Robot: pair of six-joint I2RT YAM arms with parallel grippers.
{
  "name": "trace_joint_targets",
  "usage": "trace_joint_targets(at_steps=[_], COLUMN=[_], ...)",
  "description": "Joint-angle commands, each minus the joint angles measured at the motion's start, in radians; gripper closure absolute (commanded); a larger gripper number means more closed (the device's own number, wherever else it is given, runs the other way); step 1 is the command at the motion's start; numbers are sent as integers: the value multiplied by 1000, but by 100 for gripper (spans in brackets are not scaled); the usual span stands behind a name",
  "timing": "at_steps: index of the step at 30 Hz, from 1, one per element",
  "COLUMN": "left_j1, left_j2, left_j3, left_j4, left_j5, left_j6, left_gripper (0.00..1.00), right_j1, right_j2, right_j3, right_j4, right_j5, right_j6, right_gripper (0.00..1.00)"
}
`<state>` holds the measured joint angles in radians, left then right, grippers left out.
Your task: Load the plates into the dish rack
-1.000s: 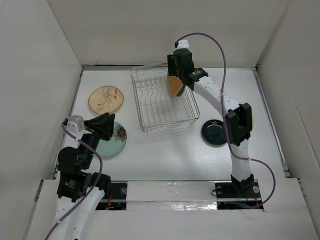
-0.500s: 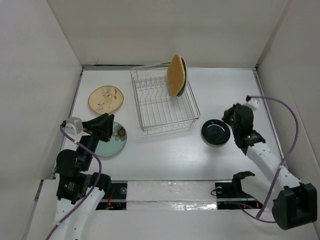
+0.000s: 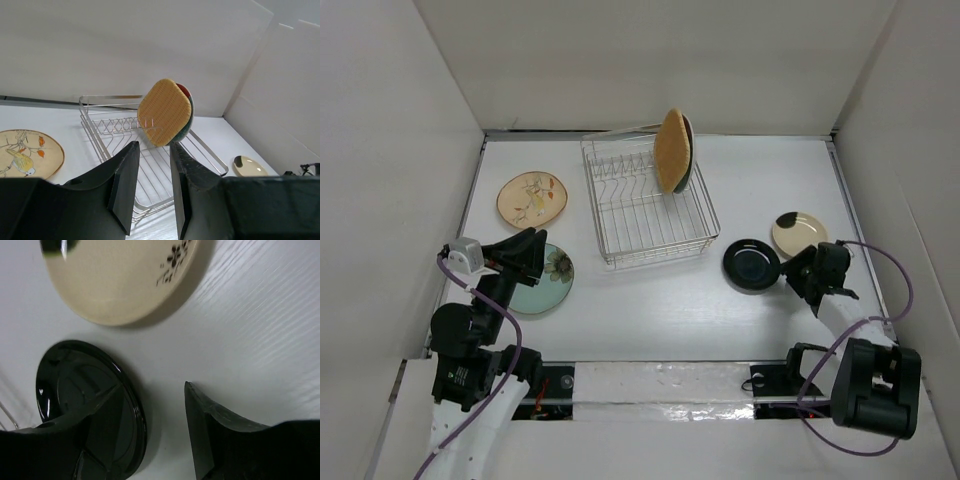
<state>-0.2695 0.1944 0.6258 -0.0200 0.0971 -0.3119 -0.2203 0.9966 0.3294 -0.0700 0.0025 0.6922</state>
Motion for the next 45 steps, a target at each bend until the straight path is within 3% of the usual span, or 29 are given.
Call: trace_joint_targets(at_steps=[1,6,9,10,12,17,20,24,26,27,31,35,40,45], left_j1=[-7,-7,-7,-7,-7,-7,-7,-7,-7,-7,-7,-7,-7,-7], left_j2=[-12,-6,-4,-3,0,13,20,28,30,30,25,28,19,14], left_j3=[5,5,5,5,5,3,3,3,2,2,2,2,2,3], left_j4=[41,38,38,38,38,41,43,48,51,49,45,49,43,38], left_j5=[4,3,1,1,0,3,7,16,21,20,9,16,13,9], left_j6=[4,4,5,5,7,7,7,5,4,5,5,5,5,5], left_gripper=[72,72,72,72,72,72,72,72,72,72,72,72,72,72], right_j1=[-7,15,25,25,25,163,274,428,520,627,812,864,888,888], right_j2=[80,189,256,269,263,-6,-165,-179,-113,-19,242,491,851,1089], right_j3=[-6,14,34,39,37,97,221,436,579,636,920,1189,1680,1908], right_j4=[146,219,254,260,266,124,-11,-71,-53,-53,-83,-102,-344,-424], right_j5=[-208,-248,-253,-246,-225,-9,172,332,402,440,675,725,813,919], right_j6=[-37,-45,-49,-42,-28,-26,-66,-155,-229,-255,-390,-566,-704,-790], right_gripper=[46,50,75,99,100,100,100,100,100,100,100,100,100,100])
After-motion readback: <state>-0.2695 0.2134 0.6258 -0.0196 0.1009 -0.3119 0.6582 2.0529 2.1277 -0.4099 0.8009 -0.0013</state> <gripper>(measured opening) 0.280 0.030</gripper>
